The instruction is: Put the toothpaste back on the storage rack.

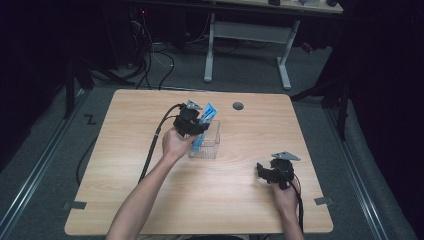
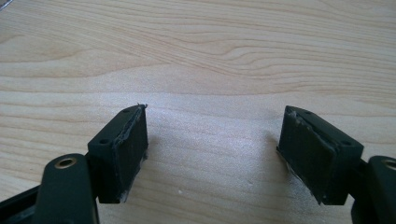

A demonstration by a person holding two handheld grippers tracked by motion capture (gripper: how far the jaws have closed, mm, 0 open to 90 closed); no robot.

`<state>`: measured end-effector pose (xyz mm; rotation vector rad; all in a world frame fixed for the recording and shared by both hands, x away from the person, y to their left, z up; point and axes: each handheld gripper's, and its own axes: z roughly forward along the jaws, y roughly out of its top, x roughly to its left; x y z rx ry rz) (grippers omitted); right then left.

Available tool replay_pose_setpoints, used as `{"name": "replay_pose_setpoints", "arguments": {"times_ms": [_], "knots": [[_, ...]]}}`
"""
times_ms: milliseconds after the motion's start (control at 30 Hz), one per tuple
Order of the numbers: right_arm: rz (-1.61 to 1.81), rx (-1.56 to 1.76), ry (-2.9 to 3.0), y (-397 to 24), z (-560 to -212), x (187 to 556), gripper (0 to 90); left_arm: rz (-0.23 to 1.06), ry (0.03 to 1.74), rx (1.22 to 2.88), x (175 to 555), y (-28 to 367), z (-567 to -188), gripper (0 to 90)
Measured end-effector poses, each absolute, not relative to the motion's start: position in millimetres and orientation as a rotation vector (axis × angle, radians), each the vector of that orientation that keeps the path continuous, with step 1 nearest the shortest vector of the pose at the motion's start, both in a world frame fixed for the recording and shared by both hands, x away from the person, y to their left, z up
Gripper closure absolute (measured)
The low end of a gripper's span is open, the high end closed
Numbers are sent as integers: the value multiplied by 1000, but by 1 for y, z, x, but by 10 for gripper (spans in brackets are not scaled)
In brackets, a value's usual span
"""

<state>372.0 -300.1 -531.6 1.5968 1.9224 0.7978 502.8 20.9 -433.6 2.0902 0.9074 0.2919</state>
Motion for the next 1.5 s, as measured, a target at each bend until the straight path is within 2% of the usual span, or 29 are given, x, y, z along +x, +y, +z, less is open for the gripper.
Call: {"name": "replay_pose_setpoints", "arguments": {"times_ms": [567, 933, 1500], "knots": [[799, 1598, 1922, -300, -532, 372, 238, 264, 903, 2088, 500, 25, -440, 610], [798, 1596, 1923, -300, -532, 372, 238, 297, 868, 2121, 494, 23, -437, 588], [798, 1596, 1923, -300, -532, 372, 238, 315, 881, 2058, 489, 37, -424, 477]]}}
